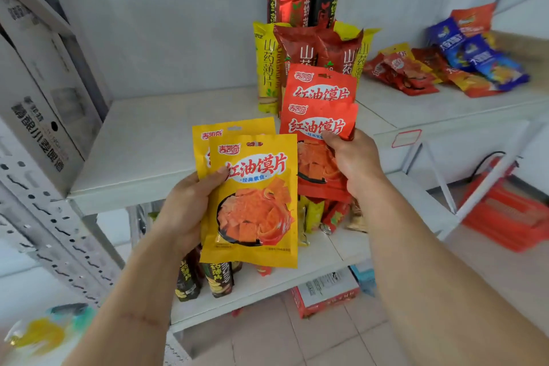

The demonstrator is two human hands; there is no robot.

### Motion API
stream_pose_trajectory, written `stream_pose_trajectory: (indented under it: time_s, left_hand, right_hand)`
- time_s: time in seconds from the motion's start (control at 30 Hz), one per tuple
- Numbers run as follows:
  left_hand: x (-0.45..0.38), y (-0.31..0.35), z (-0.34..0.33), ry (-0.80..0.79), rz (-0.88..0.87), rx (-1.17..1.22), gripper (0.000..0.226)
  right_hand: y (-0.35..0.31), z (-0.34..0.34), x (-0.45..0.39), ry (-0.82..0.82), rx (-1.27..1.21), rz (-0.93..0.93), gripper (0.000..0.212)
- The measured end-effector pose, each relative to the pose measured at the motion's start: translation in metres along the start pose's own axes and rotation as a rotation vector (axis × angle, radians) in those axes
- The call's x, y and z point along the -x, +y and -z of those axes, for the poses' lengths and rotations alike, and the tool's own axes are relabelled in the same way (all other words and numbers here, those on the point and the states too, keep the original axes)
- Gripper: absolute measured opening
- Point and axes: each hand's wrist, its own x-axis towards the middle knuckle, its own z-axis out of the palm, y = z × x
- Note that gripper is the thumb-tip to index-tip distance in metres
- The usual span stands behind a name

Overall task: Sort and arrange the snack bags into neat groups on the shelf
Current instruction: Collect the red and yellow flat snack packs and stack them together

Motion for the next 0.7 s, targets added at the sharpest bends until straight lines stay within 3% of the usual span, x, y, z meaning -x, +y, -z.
stream_pose_trajectory:
  time_s: [0.17,0.37,0.53,0.7]
  left_hand:
    - [-0.007,-0.03,-0.064,-0.126,0.087,-0.031,0.028]
    - [-0.04,-0.061,-0.153,-0.181,0.095,-0.057,0.026]
    - [-0.079,-0.085,-0.242,-0.161,0.081,-0.061,0.032]
    - [-0.112,-0.098,-0.328,-0.112,0.066,-0.048,0.024]
  right_hand:
    - [0.019,0.077,-0.012,0.133,-0.023,-0.048,0.018]
    - [0.037,0.167,-0.068,0.208,-0.078,-0.066,0.02]
    - [0.051,0.239,-0.134,0.203,-0.078,-0.059,0.021]
    - [0.061,0.301,-0.2,0.186,-0.055,-0.05,0.017]
